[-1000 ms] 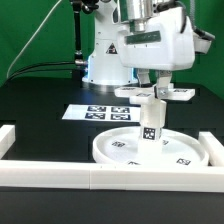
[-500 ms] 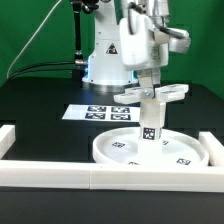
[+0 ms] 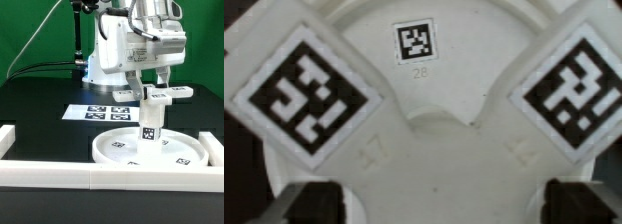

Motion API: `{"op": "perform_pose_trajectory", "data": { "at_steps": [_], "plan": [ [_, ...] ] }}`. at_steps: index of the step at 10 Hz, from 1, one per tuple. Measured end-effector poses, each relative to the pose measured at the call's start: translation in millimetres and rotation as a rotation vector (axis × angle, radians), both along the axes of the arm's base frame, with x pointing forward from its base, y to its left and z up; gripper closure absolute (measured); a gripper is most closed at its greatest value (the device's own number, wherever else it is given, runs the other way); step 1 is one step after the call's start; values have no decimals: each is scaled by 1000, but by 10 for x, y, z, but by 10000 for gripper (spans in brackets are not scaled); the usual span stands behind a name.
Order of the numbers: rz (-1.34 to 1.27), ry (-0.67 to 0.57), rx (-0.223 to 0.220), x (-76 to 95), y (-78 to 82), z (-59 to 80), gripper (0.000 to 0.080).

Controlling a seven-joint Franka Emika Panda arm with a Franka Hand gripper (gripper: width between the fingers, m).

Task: Assemble round table

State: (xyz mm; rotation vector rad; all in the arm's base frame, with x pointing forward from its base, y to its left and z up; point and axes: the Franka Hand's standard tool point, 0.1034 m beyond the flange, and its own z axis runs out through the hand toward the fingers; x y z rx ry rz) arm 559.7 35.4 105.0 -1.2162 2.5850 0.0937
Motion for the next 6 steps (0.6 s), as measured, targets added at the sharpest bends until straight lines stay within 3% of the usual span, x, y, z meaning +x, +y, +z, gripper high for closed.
{"op": "perform_pose_trajectory", "data": {
  "at_steps": [1, 4, 6],
  "plan": [
    [49, -17, -7, 13, -20, 60, 172],
    [63, -67, 12, 9, 51, 354, 154],
    [94, -67, 4, 0, 55, 320, 150]
  ]
}}
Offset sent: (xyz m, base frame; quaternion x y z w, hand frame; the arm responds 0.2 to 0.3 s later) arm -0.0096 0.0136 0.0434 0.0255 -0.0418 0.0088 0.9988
